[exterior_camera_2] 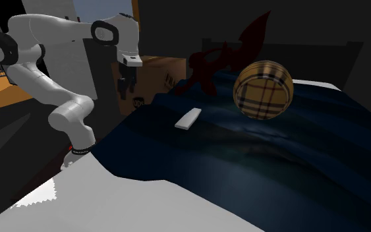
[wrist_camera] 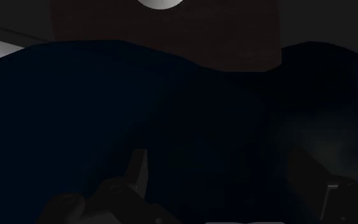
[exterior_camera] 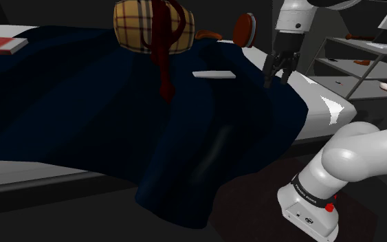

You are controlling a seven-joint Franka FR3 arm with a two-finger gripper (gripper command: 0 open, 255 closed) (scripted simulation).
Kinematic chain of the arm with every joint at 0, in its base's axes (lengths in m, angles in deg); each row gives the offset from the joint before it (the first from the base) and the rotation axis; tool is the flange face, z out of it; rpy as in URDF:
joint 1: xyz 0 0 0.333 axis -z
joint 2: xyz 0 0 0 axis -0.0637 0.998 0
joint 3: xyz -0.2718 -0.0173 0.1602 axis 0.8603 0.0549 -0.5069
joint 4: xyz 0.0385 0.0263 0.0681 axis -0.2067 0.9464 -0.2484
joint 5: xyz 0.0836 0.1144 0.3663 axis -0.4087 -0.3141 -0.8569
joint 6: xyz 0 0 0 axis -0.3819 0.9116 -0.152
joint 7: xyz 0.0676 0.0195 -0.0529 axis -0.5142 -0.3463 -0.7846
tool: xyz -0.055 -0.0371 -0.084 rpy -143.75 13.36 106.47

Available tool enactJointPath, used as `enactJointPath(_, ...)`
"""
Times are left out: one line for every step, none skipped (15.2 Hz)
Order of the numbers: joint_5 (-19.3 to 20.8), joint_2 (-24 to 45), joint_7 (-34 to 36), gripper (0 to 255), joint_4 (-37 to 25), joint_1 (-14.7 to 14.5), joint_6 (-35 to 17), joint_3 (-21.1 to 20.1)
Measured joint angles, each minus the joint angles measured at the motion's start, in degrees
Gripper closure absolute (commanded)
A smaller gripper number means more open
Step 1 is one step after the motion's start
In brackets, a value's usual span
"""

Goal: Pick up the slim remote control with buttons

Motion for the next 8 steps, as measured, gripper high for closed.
enactJointPath(0.0,0.0,0.0,0,0.0,0.0,0.0,0.0)
enactJointPath(0.51,0.63,-1.36,0,-0.25,-0.24,-0.5,0.49)
enactJointPath(1.39,1.58,-3.73,0,-0.58,-0.57,-1.31,1.39)
enactJointPath(2.34,2.91,-6.53,0,-1.21,-0.98,-2.26,2.39)
enactJointPath(3.29,4.32,-9.51,0,-1.53,-1.44,-3.61,3.4)
enactJointPath(4.33,5.94,-12.79,0,-2.4,-1.83,-4.7,4.63)
enactJointPath(5.26,7.86,-16.07,0,-3.0,-2.29,-6.33,5.76)
enactJointPath(5.95,9.26,-19.13,0,-3.54,-2.83,-7.58,6.64)
